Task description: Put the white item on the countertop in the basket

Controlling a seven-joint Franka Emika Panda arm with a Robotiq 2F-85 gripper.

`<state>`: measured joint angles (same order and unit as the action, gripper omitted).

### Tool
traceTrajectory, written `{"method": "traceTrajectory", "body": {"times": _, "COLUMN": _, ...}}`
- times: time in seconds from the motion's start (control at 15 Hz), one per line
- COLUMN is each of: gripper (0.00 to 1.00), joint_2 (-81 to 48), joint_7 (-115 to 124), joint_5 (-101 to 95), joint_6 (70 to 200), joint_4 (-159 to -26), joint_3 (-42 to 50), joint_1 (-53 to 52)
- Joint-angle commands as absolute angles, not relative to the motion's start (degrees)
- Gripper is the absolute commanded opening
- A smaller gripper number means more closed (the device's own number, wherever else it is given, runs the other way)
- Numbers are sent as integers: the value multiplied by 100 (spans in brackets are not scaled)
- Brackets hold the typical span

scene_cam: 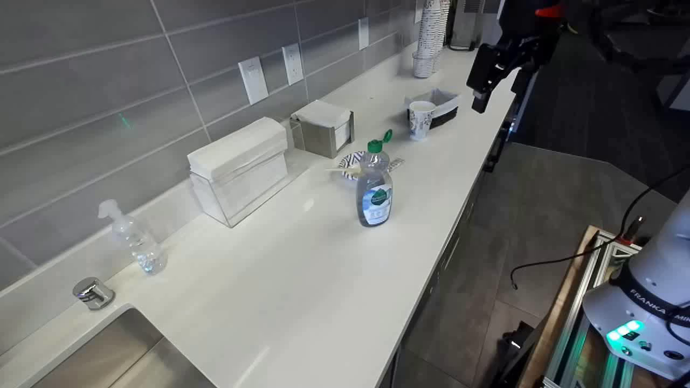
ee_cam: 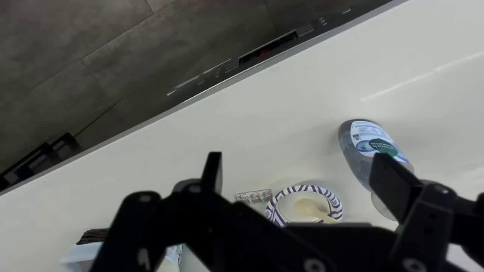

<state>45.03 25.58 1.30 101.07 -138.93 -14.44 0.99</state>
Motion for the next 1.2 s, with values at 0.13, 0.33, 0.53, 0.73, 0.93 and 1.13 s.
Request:
{"method": "traceTrajectory", "body": {"times": 0.13, "gripper": 100, "joint_2": 4493, "joint_7": 2576, "joint_5": 110, "joint_6": 10100, "joint_4": -13884, "joint_3": -1421, "joint_1": 67}}
{"method": "traceTrajectory", "body": {"times": 0.33, "gripper": 100, "joint_2": 4493, "joint_7": 2576, "joint_5": 110, "joint_6": 10100, "joint_4": -13884, "joint_3": -1420, "joint_1": 67}}
{"method": "traceTrajectory", "body": {"times": 0.53, "gripper": 100, "joint_2": 4493, "joint_7": 2576, "joint_5": 110, "joint_6": 10100, "joint_4": -13884, "joint_3": -1420, "joint_1": 67}}
{"method": "traceTrajectory", "body": {"times": 0.73, "gripper": 100, "joint_2": 4493, "joint_7": 2576, "joint_5": 110, "joint_6": 10100, "joint_4": -13884, "joint_3": -1420, "joint_1": 67}}
{"method": "traceTrajectory", "body": {"times": 0.93, "gripper": 100, "joint_2": 4622, "joint_7": 1661, "joint_5": 232, "joint_6": 10646, "joint_4": -14152, "joint_3": -926, "joint_1": -184}}
{"method": "traceTrajectory", "body": {"times": 1.13, "gripper": 100, "joint_2": 4557, "joint_7": 437, "joint_5": 197, "joint_6": 10878, "joint_4": -14328, "joint_3": -317, "joint_1": -331}}
